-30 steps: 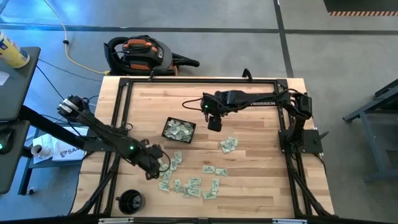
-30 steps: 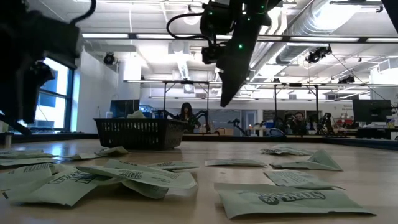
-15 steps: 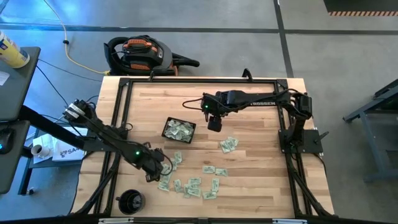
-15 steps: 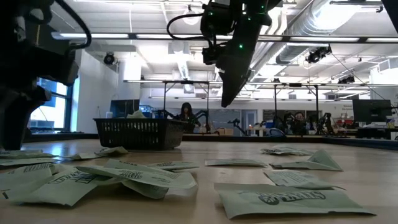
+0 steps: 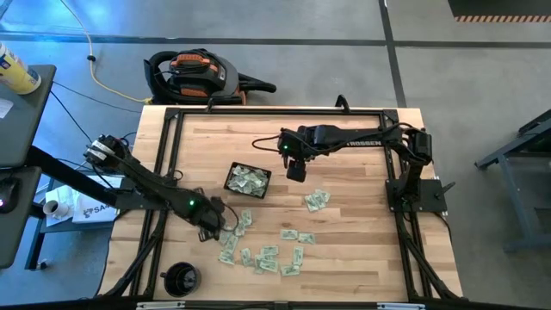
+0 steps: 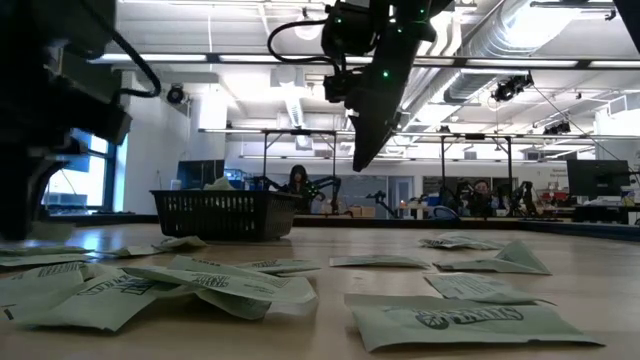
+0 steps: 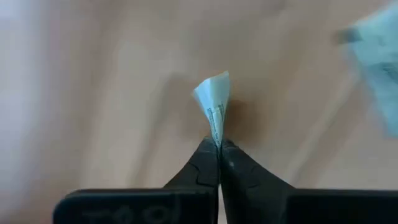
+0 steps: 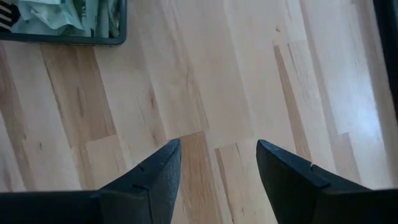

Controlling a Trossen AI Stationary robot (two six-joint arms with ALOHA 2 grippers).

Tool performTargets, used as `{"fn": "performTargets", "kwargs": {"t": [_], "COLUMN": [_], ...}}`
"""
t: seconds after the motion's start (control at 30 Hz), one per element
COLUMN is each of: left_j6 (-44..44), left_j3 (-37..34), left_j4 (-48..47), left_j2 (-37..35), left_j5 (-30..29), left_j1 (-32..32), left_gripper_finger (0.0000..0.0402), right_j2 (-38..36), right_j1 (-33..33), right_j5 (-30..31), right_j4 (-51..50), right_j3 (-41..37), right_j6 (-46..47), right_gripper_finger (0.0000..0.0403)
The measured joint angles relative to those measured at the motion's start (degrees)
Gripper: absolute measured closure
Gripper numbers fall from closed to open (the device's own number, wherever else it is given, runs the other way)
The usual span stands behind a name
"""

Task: Pick and place Stevia / Truvia into bins
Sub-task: Put the green stevia packet into the black basket

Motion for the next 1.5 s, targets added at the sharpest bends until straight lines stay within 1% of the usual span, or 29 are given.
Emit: {"fn": "performTargets", "kwargs": {"t": [0.1,0.17,0.2,0.3,0.4,0.5,0.6,0.7,0.83,0.9,0.93,1.03,1.2,1.3,1.37,1.5], "left_j6": [3.32,7.04,9.23,17.51,26.52,34.14,40.57,45.21,46.23,45.88,45.72,44.18,38.59,38.06,38.04,38.04], "left_j3": [4.97,7.46,8.49,10.31,10.14,10.25,10.20,10.23,10.22,10.26,10.27,10.23,11.59,15.12,18.07,24.87], "left_j4": [-4.11,-9.01,-9.56,-6.68,-2.76,2.31,6.16,8.64,9.56,9.64,9.61,9.26,7.53,5.13,1.76,-3.23], "left_j2": [-3.20,-5.05,-5.65,-8.40,-8.91,-8.26,-6.19,-3.78,0.39,2.40,3.39,4.81,4.08,3.25,3.39,3.35], "left_j5": [-4.40,-8.05,-9.59,-12.67,-12.31,-10.20,-8.82,-5.52,1.26,3.07,3.35,3.82,3.31,2.36,1.74,1.20], "left_j1": [2.59,4.83,6.06,10.52,15.89,21.53,26.85,31.57,35.58,36.31,36.32,36.12,35.34,34.89,34.92,34.54], "left_gripper_finger": [0.0356,0.0354,0.0357,0.0367,0.0367,0.0365,0.0349,0.0349,0.0365,0.0364,0.0357,0.0315,0.0240,0.0207,0.0191,0.0170], "right_j2": [0.00,0.00,0.00,0.00,0.00,0.00,0.00,0.00,0.00,0.00,0.00,0.00,0.00,0.00,0.00,0.00], "right_j1": [0.00,0.00,0.00,0.00,0.00,0.00,0.00,0.00,0.00,0.00,0.00,0.00,0.00,0.00,0.00,0.00], "right_j5": [1.76,2.71,2.85,2.81,2.75,2.72,2.69,2.50,2.55,2.55,2.59,2.68,2.70,2.69,2.55,-0.75], "right_j4": [0.27,0.34,0.54,0.75,0.85,0.90,0.58,-0.03,-1.06,-1.46,-1.58,-1.55,-1.34,-0.72,-0.45,-0.54], "right_j3": [0.00,0.00,0.00,0.01,0.02,0.02,0.02,0.00,0.02,0.02,0.01,0.02,0.00,0.02,0.02,0.02], "right_j6": [-1.14,-1.34,-1.34,-1.34,-1.34,-1.14,-1.03,-0.95,-0.95,-0.93,-0.94,-0.96,-1.24,-2.26,-2.69,-4.21], "right_gripper_finger": [0.0202,0.0202,0.0202,0.0202,0.0202,0.0202,0.0202,0.0202,0.0202,0.0202,0.0202,0.0202,0.0202,0.0202,0.0202,0.0202]}}
